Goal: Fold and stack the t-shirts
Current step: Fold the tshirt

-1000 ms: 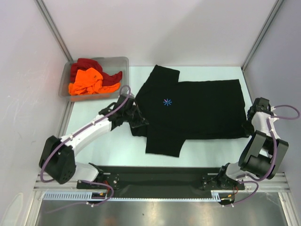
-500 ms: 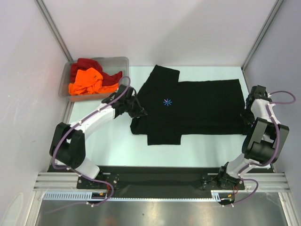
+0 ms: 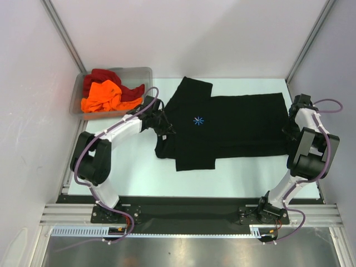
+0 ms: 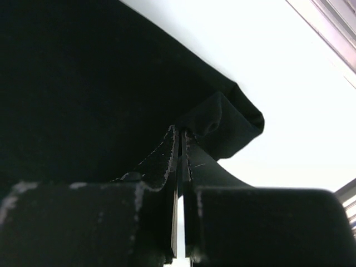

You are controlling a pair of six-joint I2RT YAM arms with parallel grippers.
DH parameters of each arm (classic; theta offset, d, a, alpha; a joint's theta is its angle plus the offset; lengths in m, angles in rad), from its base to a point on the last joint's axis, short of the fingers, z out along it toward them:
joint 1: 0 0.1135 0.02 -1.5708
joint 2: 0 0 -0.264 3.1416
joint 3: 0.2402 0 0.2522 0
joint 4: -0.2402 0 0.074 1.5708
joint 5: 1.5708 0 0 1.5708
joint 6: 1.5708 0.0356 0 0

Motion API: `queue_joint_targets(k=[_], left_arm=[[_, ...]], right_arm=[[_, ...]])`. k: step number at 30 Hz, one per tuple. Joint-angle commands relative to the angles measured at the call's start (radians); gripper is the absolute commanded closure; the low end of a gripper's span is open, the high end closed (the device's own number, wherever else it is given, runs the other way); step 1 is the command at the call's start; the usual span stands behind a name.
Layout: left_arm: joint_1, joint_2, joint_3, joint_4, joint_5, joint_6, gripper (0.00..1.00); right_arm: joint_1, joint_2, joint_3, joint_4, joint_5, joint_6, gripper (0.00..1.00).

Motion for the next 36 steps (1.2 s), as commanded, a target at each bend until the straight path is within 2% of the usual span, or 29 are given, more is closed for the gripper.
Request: queue_joint_targets(k=[1, 25, 34, 36], left_arm=[[0.016, 0.019, 0.058, 0.018, 0.012, 0.028, 1.00], [0.048, 0.121, 0.138, -0.012, 0.008, 0.043, 1.00], [0.051, 0.154, 0.152, -0.032, -0.003, 0.057, 1.00], [0.053, 0.162, 0.161, -0.044, 0.000, 0.075, 1.00]], right_arm=[[0.002, 0.029, 0.065, 0.006, 0.032, -0.031, 1.00], [0.029, 0.144, 0.163, -0.011, 0.021, -0.024, 0.97], [0.036, 0.160, 0.213, -0.040, 0.021, -0.028, 0.89], [0.038, 0.164, 0.219, -0.040, 0.018, -0.028, 0.82]])
